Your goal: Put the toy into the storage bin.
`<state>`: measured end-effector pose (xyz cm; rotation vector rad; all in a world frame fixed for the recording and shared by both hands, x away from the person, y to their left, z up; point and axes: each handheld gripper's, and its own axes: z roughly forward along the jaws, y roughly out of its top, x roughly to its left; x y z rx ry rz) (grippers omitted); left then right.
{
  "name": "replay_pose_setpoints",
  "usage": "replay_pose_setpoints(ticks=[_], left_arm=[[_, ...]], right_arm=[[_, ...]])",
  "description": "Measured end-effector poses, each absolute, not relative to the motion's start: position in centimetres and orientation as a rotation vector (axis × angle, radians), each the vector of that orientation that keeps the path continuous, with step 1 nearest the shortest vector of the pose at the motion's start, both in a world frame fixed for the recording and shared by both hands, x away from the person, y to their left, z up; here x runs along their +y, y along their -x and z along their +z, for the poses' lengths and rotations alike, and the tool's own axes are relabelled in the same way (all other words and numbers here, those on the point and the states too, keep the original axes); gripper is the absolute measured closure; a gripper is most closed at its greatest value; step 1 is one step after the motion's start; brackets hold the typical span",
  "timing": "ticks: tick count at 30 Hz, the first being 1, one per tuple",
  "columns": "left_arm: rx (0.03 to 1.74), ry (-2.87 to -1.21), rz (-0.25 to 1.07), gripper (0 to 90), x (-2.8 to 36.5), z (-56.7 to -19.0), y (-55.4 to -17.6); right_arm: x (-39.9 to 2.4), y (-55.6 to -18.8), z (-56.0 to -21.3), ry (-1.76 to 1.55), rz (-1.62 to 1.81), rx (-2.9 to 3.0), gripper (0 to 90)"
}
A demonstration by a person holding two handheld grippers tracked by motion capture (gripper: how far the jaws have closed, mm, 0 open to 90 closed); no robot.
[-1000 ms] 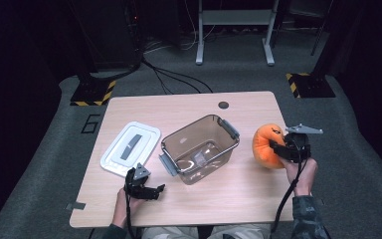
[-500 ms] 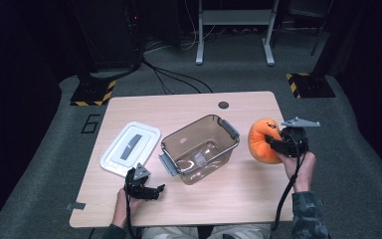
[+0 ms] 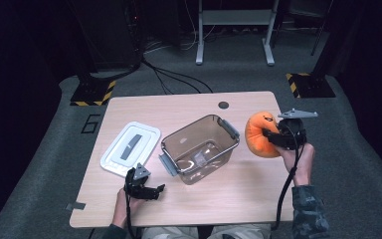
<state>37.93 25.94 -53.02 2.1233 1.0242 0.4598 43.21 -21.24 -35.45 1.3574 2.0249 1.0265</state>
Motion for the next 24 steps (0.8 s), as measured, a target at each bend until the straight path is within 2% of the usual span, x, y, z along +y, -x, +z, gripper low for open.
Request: replay_pose_setpoints(ticks=[24], left_arm=[[1.024,-2.127,0.461,11.2,26.0,-53.0,-37.9]], right_arm=[[-18.4,-44.6,-31.2,-1.240,1.000,2.087,64.5]])
